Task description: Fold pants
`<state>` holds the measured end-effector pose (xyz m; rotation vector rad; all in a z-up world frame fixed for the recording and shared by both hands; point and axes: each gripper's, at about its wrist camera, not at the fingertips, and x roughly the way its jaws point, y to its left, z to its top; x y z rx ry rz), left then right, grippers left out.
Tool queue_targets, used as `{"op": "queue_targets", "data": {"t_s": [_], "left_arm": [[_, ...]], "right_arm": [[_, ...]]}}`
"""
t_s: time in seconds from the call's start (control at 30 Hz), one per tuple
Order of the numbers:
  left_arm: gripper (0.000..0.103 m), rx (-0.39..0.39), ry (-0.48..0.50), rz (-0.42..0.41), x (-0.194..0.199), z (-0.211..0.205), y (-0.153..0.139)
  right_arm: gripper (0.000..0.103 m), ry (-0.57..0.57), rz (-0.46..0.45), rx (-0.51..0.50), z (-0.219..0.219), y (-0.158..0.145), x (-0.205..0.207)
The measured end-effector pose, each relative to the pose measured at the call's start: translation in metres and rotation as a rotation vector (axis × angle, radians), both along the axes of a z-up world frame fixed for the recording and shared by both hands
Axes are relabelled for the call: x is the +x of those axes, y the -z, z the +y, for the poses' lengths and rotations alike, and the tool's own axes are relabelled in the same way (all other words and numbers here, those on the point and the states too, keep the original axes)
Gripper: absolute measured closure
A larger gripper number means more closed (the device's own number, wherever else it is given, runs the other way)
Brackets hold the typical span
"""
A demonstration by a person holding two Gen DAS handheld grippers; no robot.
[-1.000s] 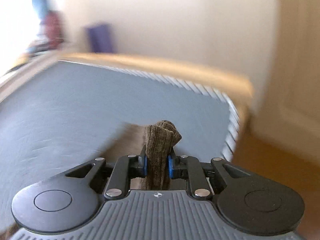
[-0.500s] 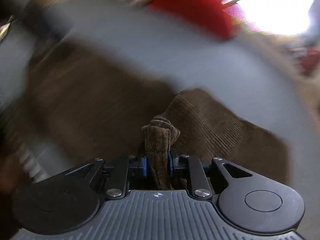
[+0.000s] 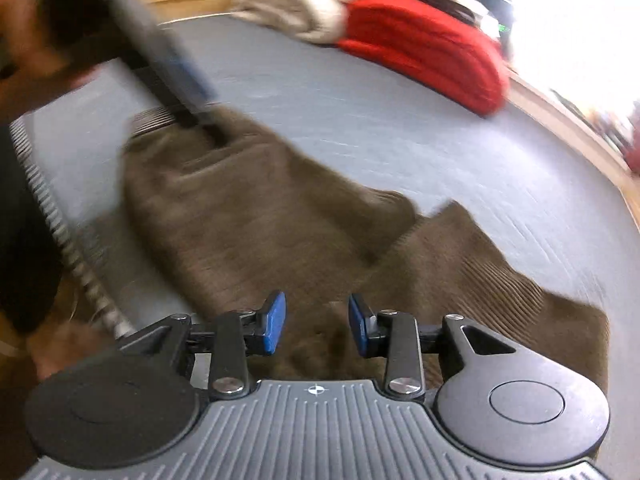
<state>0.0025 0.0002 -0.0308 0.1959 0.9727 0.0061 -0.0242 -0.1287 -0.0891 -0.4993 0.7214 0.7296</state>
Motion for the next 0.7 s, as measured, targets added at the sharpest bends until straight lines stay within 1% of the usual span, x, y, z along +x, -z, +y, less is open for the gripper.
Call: {"op": "queue_targets", "data": {"t_s": [0.03,0.1,0.13,0.2,0.27,0.3,0.33,0.4,0.47,0.57,0.63,0.67,0.7], "left_arm": [[0.043,0.000,0.001,0.001,0.000,0.000,0.000],[0.043,0.005,0.002,0.004,0.001,-0.001,0.001],[0.043,0.007,0.003,0.005,0.002,-0.002,0.002],[0.043,0.009,0.005,0.007,0.002,-0.003,0.002],[0.043,0.011,0.008,0.008,0.001,-0.003,0.003],[0.043,0.012,0.011,0.008,0.001,-0.003,0.003],[0.043,0.013,0.013,0.007,0.001,-0.003,0.003],[0.043,0.012,0.013,0.008,0.002,-0.003,0.003],[0.043,0.008,0.016,0.005,0.002,-0.003,0.003],[0.043,0.004,0.025,0.004,0.004,-0.006,0.002],[0.043,0.004,0.036,0.004,0.006,-0.010,0.001],[0.043,0.004,0.042,0.003,0.007,-0.012,0.001],[0.043,0.003,0.048,0.001,0.008,-0.015,0.000]], "right_arm": [[0.061,0.014,0.008,-0.009,-0.002,0.006,0.006],[0.055,0.008,0.055,-0.057,-0.002,0.024,0.015],[0.055,-0.005,0.070,-0.060,-0.001,0.030,0.017],[0.055,-0.017,0.064,-0.050,-0.001,0.034,0.017],[0.086,-0.069,0.103,-0.025,0.001,0.034,0.014],[0.087,-0.085,0.088,-0.032,-0.001,0.033,0.011],[0.090,-0.108,0.076,-0.042,-0.001,0.032,0.006],[0.091,-0.164,0.080,-0.054,-0.007,0.027,0.000],[0.091,-0.206,0.098,-0.041,-0.015,0.022,-0.004],[0.092,-0.258,0.169,-0.038,-0.026,0.020,-0.006],[0.096,-0.267,0.289,-0.044,-0.029,0.027,-0.003],[0.096,-0.281,0.328,-0.060,-0.029,0.033,-0.008],[0.096,-0.295,0.308,-0.091,-0.029,0.035,-0.016]]}}
